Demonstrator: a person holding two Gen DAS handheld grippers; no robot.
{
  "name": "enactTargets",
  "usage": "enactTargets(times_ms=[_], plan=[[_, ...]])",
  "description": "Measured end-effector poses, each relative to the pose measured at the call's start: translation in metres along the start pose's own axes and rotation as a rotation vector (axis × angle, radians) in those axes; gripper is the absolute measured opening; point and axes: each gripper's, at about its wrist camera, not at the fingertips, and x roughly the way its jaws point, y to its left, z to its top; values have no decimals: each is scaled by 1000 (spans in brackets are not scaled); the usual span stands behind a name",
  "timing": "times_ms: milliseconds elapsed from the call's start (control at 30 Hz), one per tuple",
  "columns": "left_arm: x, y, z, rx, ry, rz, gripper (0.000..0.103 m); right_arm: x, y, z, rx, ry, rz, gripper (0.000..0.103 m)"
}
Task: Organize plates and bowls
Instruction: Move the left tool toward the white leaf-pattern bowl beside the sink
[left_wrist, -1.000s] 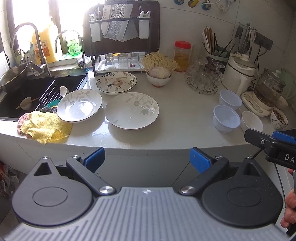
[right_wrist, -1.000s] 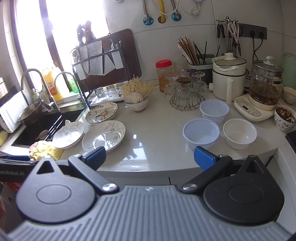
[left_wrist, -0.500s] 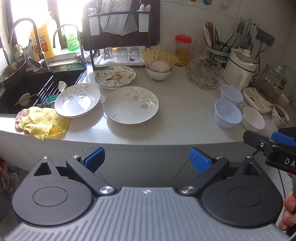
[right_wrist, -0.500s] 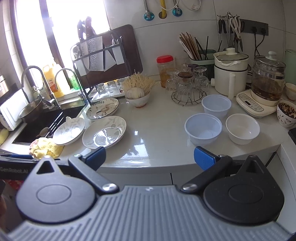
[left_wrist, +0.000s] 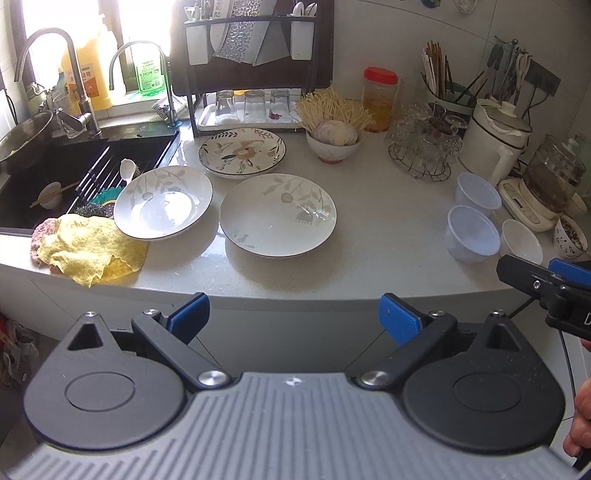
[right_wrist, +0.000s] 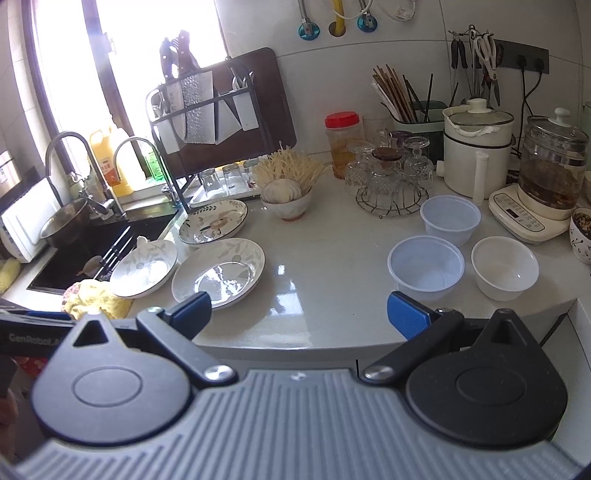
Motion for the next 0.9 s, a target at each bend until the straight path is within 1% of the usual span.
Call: enactTargets(times_ms=[300, 400, 467, 500, 600, 733, 800, 900], plan=[[31, 25, 29, 5, 11, -13, 100, 26, 19, 9, 3, 11, -23, 103], [40, 32, 38, 13, 7, -18, 100, 32, 27, 11, -12, 6, -9, 103], [47, 38, 44, 18, 11, -22, 100, 37, 35, 10, -37, -10, -19, 103], [50, 40, 47, 21, 15, -24, 100, 41, 39, 10, -42, -1, -22, 103], [60, 50, 52, 35, 6, -22, 100, 47, 47, 7, -45, -4, -2, 103], [74, 68, 58, 32, 7, -32, 100, 62, 59, 2, -52, 9, -16, 103], [81, 79, 59, 32, 9, -32, 100, 67, 66, 0, -40, 2, -22, 103], [97, 99, 63, 17, 32, -60, 100, 75, 81, 0, -37, -3, -50, 103]])
